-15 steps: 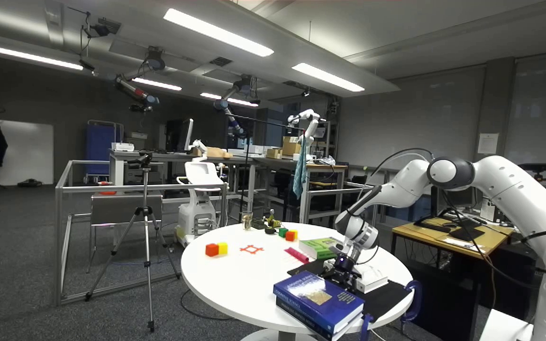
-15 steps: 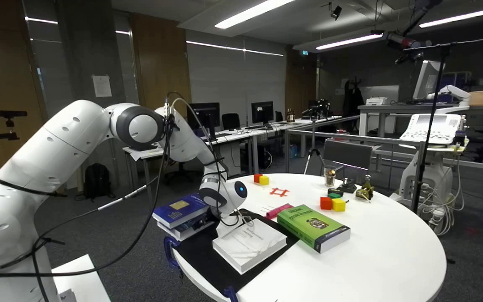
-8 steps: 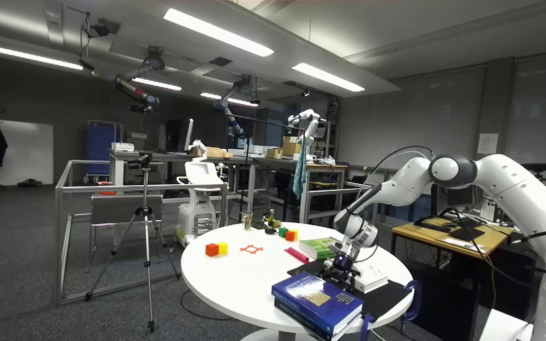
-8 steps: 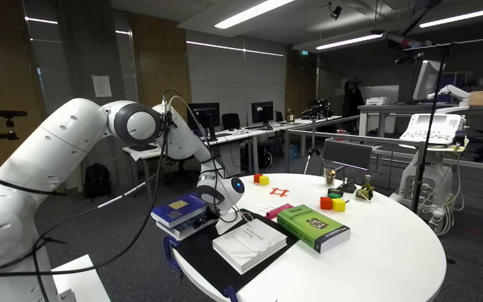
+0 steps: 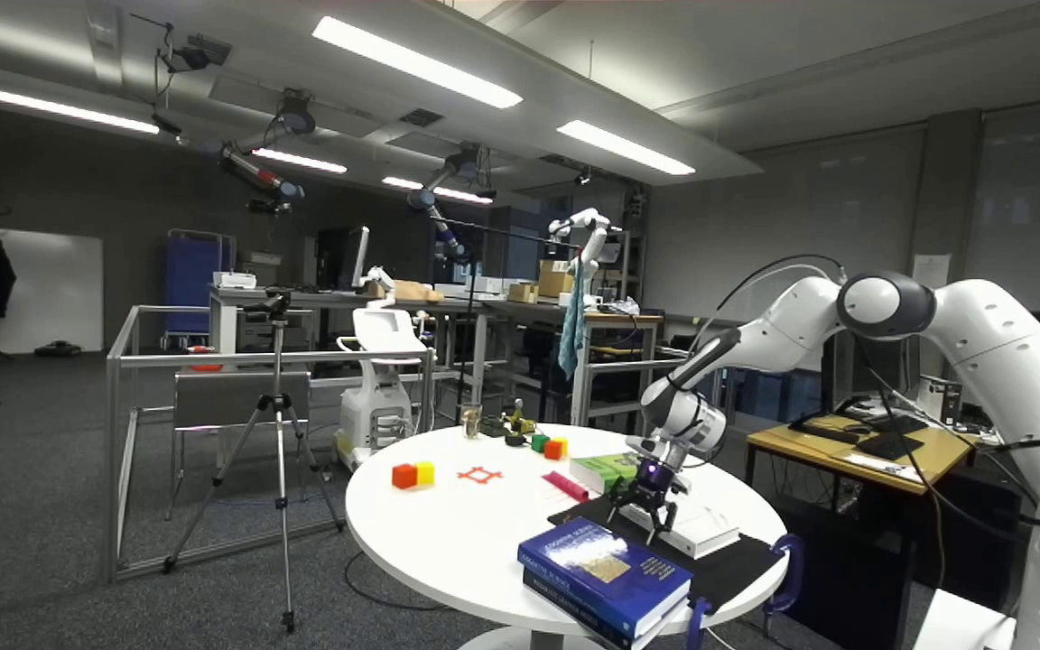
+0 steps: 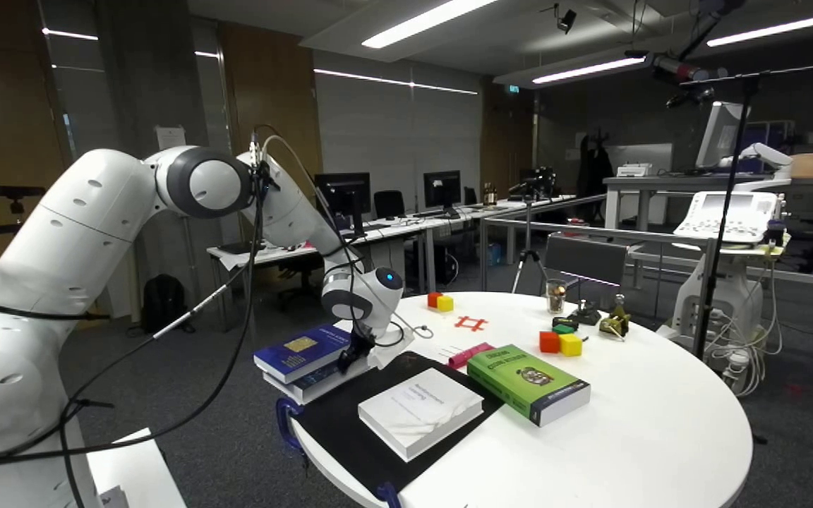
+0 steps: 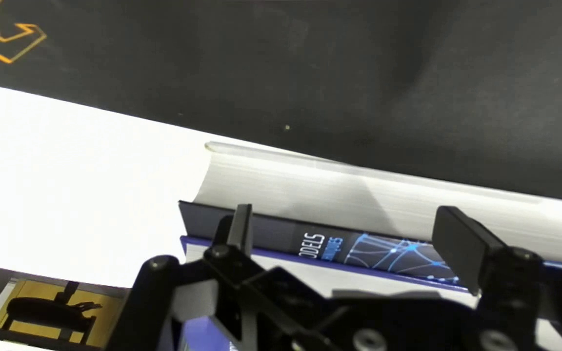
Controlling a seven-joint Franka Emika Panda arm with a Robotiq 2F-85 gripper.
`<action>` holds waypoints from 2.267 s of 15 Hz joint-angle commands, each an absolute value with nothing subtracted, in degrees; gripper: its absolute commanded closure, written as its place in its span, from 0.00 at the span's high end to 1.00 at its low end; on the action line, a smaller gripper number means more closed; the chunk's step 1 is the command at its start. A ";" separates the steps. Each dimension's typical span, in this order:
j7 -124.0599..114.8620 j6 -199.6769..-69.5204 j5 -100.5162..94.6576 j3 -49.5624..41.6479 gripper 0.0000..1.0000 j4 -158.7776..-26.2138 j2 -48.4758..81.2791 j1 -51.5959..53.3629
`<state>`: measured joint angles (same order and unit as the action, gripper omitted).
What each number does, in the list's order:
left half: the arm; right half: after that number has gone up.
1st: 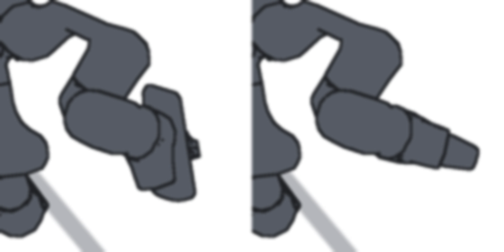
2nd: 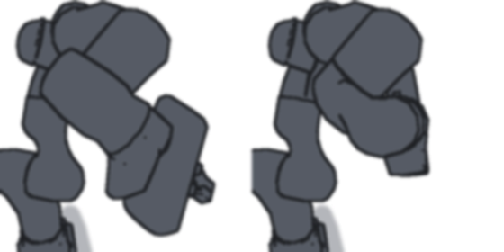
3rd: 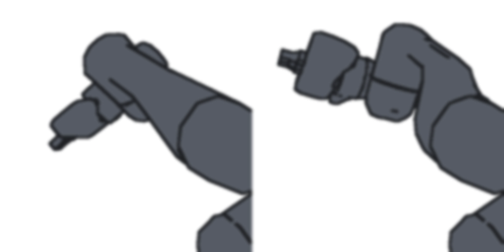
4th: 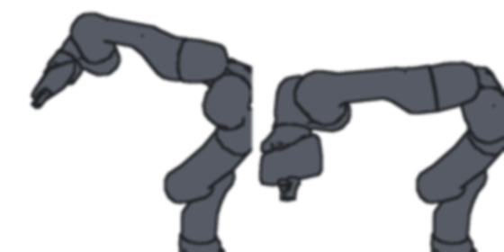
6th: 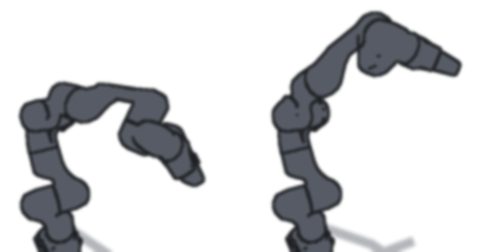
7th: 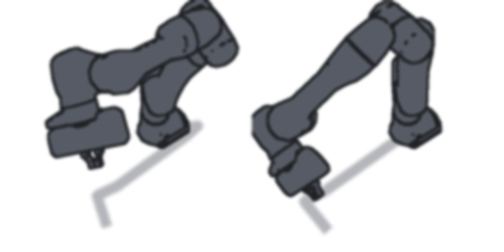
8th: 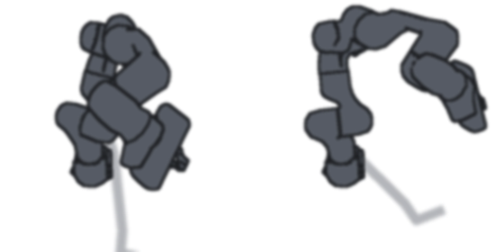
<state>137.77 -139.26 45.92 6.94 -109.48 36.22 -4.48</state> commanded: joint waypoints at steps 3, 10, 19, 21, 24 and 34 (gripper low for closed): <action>136.45 -147.25 41.29 5.90 1.00 -117.31 25.75 -4.25; 127.10 -152.25 31.65 2.82 1.00 -119.07 20.57 -7.15; 122.97 -135.98 22.69 0.76 1.00 -111.46 21.25 -15.44; 122.89 -134.53 23.66 0.24 1.00 -109.94 21.85 -16.68; 122.38 -132.65 22.76 -0.84 1.00 -108.16 22.94 -18.01; 121.79 -128.62 21.74 -2.99 1.00 -106.72 25.97 -20.17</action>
